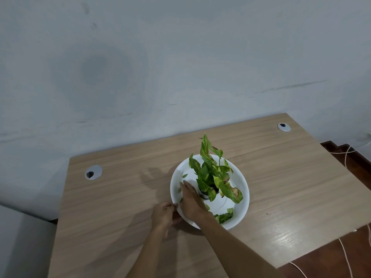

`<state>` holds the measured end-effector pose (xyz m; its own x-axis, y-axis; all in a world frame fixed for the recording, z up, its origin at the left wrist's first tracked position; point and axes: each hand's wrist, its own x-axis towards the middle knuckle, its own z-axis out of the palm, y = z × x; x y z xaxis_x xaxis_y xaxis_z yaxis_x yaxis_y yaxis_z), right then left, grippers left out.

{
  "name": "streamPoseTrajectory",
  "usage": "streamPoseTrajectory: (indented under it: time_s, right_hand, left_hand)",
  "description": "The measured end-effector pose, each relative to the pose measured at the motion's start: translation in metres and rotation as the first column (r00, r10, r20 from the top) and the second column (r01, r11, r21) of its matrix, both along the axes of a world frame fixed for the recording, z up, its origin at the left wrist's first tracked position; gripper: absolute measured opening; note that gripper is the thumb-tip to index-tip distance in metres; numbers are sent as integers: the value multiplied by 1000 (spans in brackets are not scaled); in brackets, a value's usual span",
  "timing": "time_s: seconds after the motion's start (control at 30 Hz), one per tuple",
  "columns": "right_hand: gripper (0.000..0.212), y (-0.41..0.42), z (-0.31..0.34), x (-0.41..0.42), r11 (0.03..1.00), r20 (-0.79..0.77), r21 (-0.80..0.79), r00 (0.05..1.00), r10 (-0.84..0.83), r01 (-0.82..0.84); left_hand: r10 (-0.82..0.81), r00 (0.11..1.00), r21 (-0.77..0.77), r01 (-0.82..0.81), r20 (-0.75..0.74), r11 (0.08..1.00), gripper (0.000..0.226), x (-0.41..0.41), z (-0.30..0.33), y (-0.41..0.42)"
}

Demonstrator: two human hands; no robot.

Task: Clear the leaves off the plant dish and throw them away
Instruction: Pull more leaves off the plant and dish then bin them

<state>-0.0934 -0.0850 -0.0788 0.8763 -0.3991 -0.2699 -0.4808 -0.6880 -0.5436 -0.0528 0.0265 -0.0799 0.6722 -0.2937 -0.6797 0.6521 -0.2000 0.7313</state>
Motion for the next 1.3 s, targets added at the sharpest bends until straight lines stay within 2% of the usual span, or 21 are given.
streamPoseTrajectory:
  time_s: [0.1, 0.17, 0.33, 0.47, 0.6, 0.73, 0.83, 0.97, 1.1, 1.17, 1.3]
  right_hand:
    - [66, -8, 0, 26, 995, -48, -56, 995, -84, 81]
    - [70, -10, -2, 37, 994, -98, -82, 991, -86, 78]
    - [89, -7, -8, 26, 966, -267, -193, 956, 119, -174]
    - [65, 8, -1, -8, 954, -212, -140, 949, 233, -265]
    - [66, 13, 5, -46, 935, -149, -160, 944, 295, -317]
    - [68, -1, 15, -76, 868, -185, -225, 894, 408, -442]
    - [66, -18, 18, -101, 834, -187, -251, 870, 456, -491]
    - [71, -36, 21, -122, 872, -129, -197, 893, 431, -449]
    - [68, -34, 25, -103, 904, -56, -210, 928, 368, -371]
    - [68, -30, 19, -87, 911, -68, -204, 934, 352, -358]
    - [69, -30, 8, -76, 916, -176, -193, 931, 321, -352]
  left_hand:
    - [-17, 1000, -17, 17, -5, 1000, 14, -3, -2, 2]
    - [-20, 1000, -36, 20, -15, 999, 13, -4, -4, 2]
    - [-33, 999, -43, 32, -36, 999, 18, -3, -6, 3]
    - [-34, 999, -34, 33, -36, 999, 17, -3, -6, 5]
    - [-57, 998, 32, 57, -9, 998, 17, -6, -1, 5]
    - [-32, 998, -11, 31, -51, 999, 20, -6, 6, 2]
    - [-1, 999, 26, 2, -36, 1000, 20, -7, 6, -1]
    - [78, 997, 38, -78, -12, 996, 4, -11, 7, -5]
    - [142, 988, 83, -146, 53, 986, 13, -21, 2, -10]
    - [139, 988, 88, -144, 61, 986, 14, -34, 2, -11]
    - [75, 996, 57, -72, -56, 996, 12, -59, 4, -14]
